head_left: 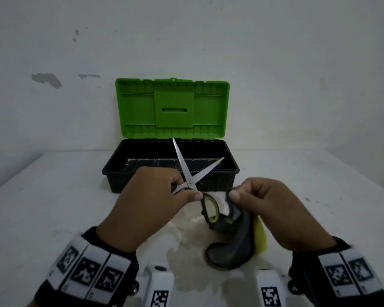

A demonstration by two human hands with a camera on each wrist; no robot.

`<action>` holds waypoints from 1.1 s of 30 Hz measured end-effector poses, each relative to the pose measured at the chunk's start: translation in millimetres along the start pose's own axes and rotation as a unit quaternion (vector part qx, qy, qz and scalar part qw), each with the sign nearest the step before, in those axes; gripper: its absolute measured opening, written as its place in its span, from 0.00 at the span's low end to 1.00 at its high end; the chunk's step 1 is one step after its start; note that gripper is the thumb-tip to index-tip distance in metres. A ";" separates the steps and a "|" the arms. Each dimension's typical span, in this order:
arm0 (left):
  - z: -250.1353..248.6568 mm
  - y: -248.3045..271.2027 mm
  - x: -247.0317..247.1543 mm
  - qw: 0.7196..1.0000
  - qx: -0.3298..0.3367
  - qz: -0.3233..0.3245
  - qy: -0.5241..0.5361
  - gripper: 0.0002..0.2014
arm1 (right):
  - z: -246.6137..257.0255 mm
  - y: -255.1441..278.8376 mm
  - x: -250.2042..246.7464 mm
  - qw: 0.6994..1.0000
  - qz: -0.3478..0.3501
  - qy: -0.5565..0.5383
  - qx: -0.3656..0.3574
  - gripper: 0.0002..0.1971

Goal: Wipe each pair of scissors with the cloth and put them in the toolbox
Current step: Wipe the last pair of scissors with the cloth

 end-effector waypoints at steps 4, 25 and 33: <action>-8.5 -14.1 8.0 0.997 0.040 0.063 -0.025 0.24 | -22.3 10.8 28.2 0.996 0.074 0.008 0.044 0.12; -4.3 27.7 60.2 0.706 -0.294 0.026 0.644 0.17 | -29.8 32.0 51.6 0.991 -0.123 -0.047 -0.035 0.14; 0.2 32.8 55.6 0.718 -0.322 -0.009 0.617 0.15 | -28.5 39.3 61.2 0.999 -0.039 -0.023 0.013 0.17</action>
Point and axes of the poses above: each hand's wrist, its own y-axis away from the middle knuckle, its own x-axis out of the palm, z = x × y, the point moved 9 cm from there along -y, towards the middle knuckle, and after that the axes turned 13 degrees about -y, right-handed, at the moved point
